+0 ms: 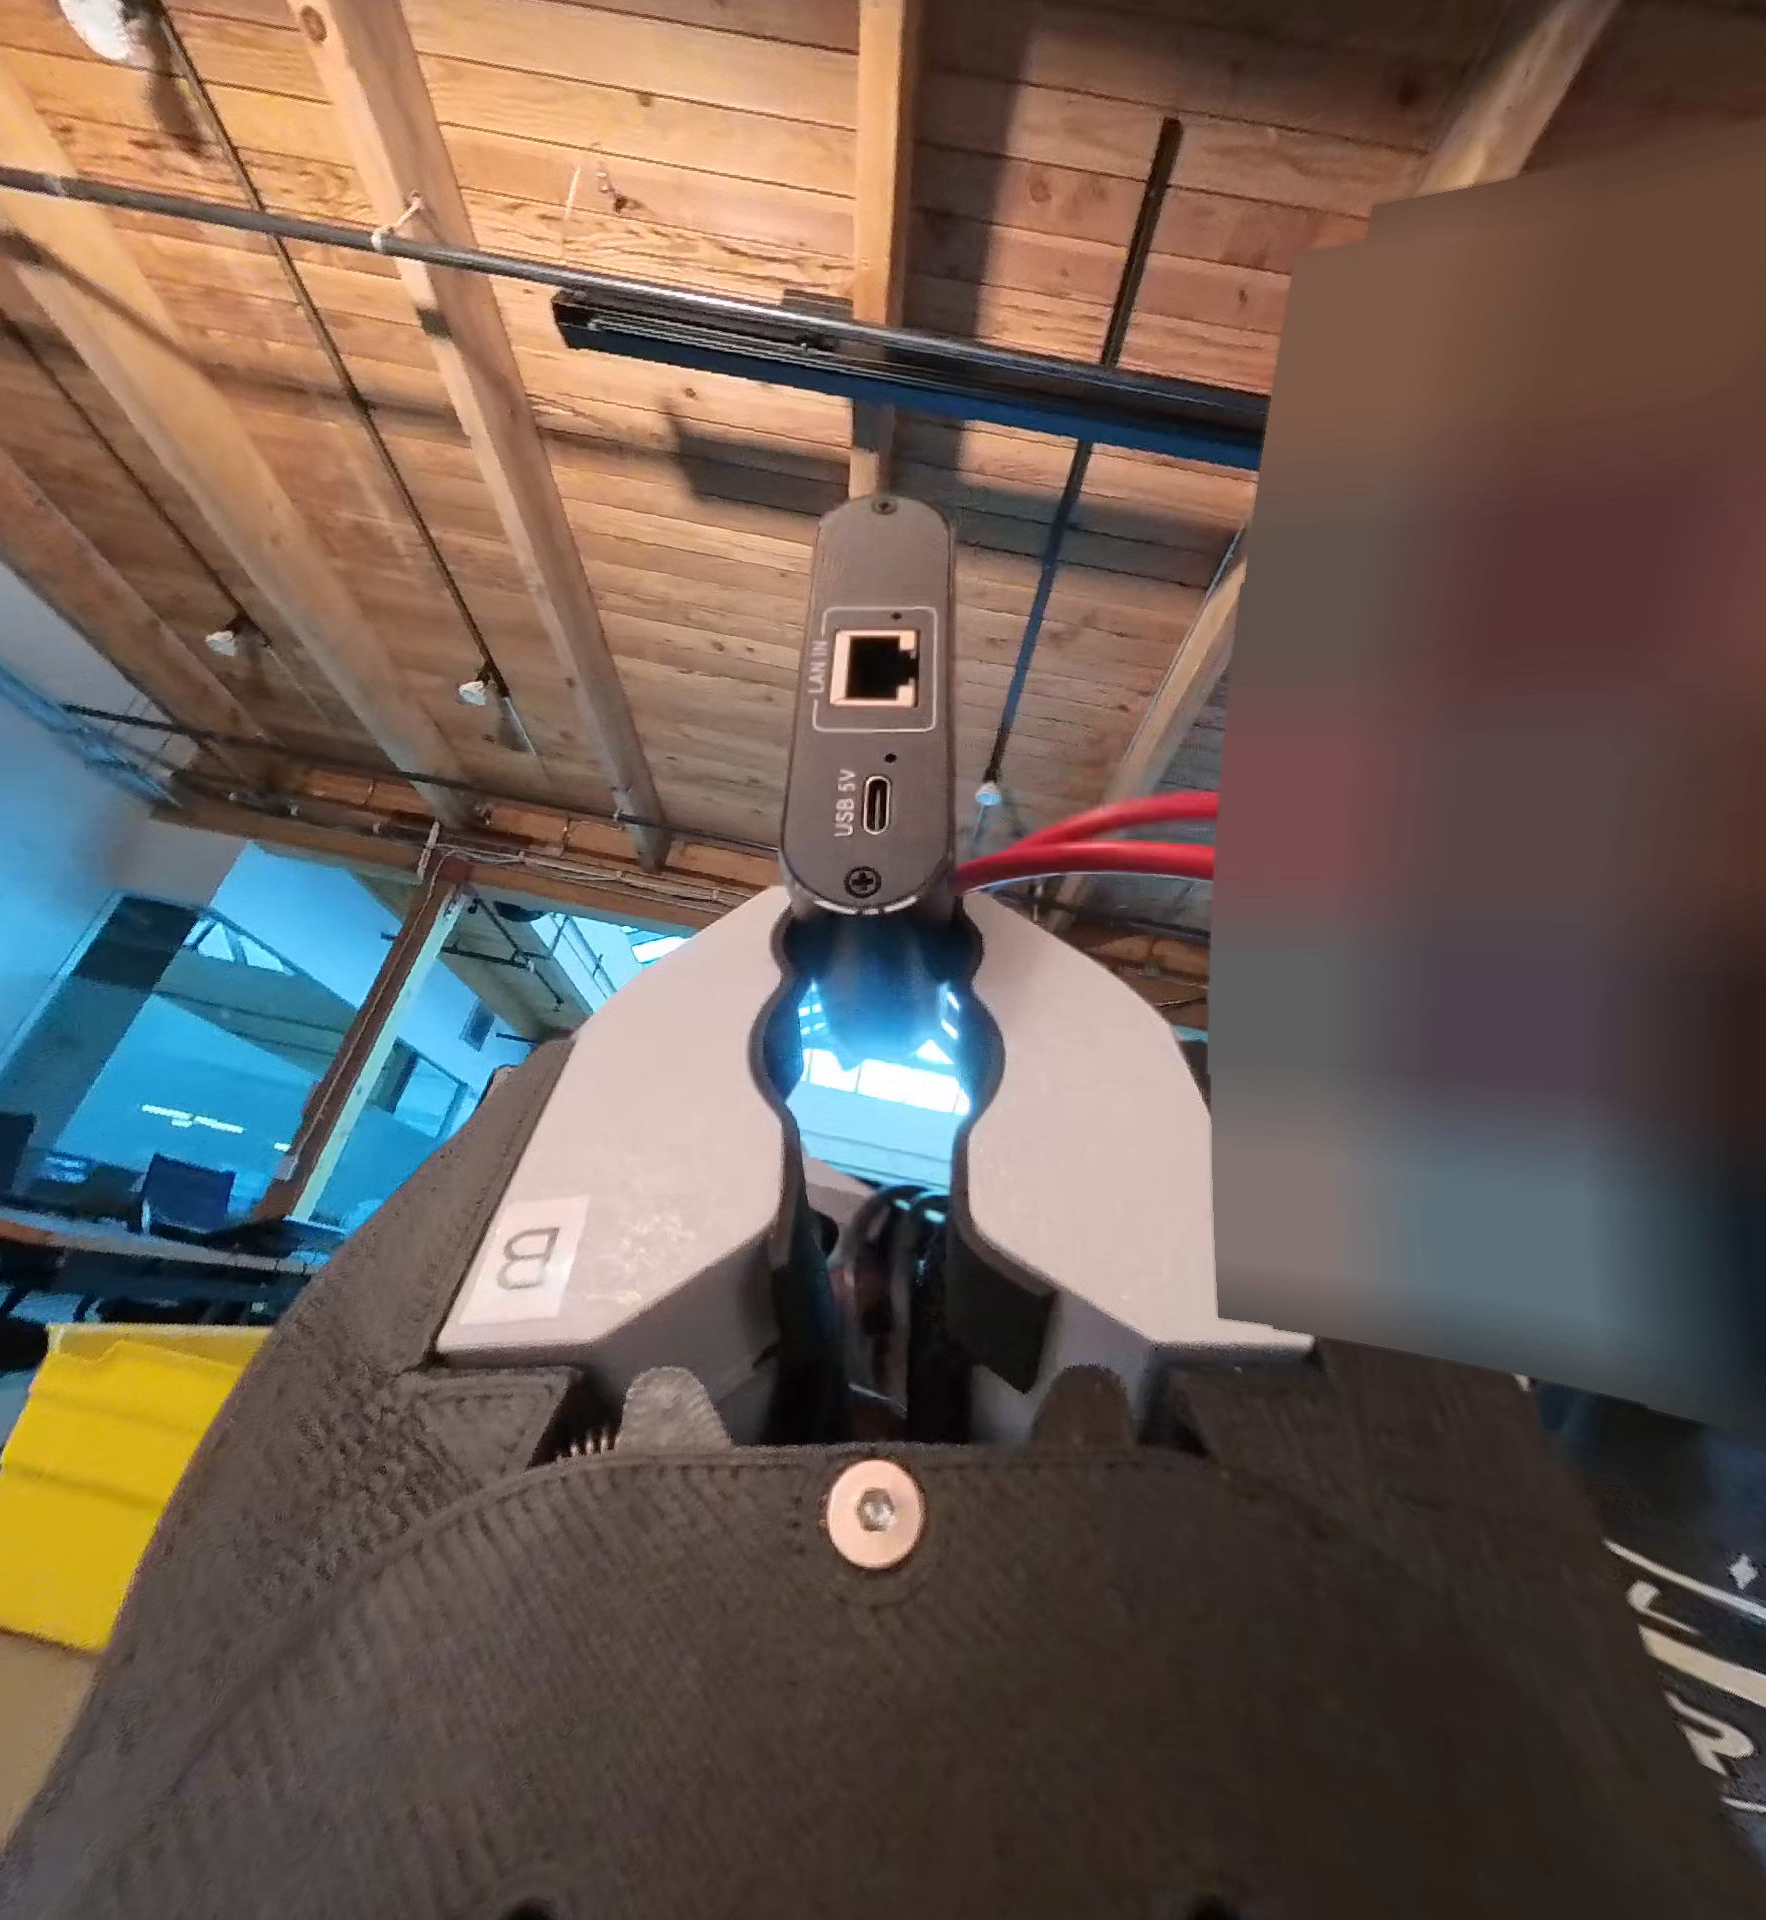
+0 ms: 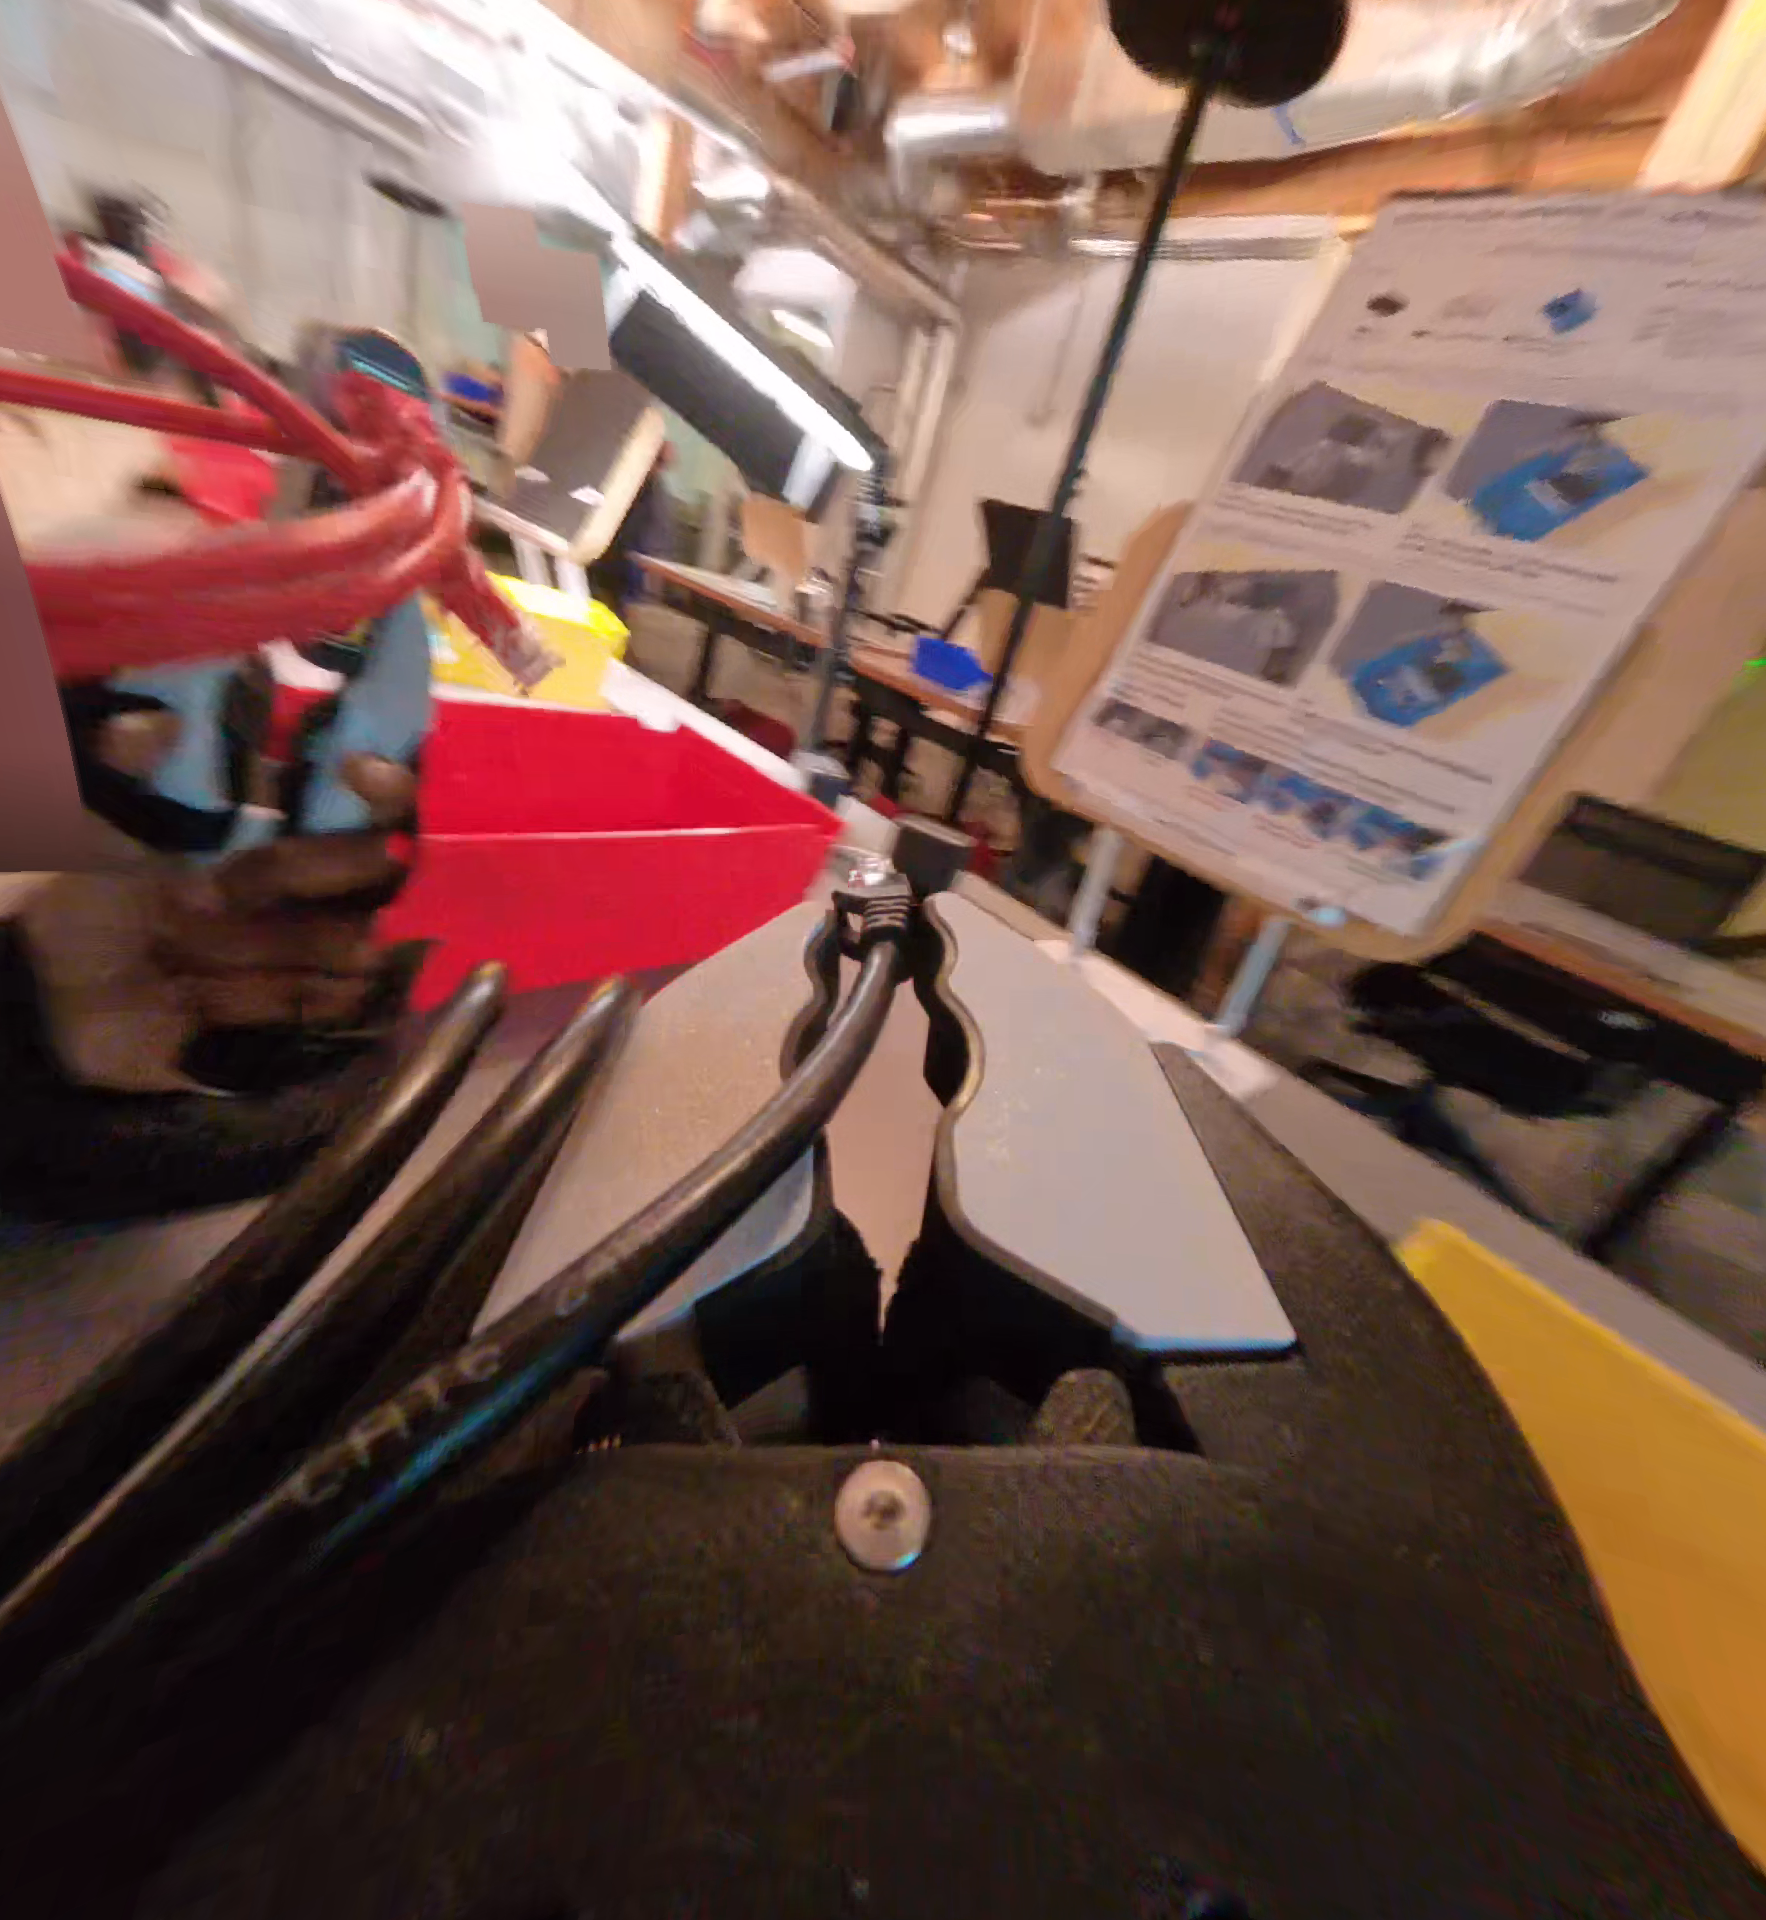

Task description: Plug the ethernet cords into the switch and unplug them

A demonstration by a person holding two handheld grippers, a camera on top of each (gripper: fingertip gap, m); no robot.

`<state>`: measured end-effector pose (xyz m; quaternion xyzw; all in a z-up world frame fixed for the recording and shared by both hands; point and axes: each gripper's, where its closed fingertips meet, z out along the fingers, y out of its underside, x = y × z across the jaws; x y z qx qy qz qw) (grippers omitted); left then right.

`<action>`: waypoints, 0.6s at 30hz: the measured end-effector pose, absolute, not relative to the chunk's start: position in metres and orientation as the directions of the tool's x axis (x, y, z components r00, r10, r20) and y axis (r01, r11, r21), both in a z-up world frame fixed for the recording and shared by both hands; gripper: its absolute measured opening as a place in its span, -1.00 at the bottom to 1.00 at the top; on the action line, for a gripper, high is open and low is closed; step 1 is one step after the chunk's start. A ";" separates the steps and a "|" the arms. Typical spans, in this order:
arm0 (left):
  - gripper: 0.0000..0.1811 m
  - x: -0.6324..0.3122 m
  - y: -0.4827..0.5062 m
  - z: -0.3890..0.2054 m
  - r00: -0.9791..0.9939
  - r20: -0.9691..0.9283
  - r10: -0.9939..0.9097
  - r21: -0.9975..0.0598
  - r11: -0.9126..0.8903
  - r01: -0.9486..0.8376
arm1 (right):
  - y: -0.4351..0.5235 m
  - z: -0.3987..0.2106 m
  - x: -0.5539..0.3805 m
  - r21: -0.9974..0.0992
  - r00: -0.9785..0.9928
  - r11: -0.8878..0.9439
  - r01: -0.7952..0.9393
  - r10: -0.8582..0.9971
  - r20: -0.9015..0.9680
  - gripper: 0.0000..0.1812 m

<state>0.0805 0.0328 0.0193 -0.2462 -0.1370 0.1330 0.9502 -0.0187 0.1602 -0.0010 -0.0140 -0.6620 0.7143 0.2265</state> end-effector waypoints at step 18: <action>-0.73 0.066 0.036 0.010 0.922 0.299 0.248 -0.479 0.874 -0.079 | 0.402 -0.028 -0.172 -0.535 0.089 0.805 0.255 0.531 0.842 -0.86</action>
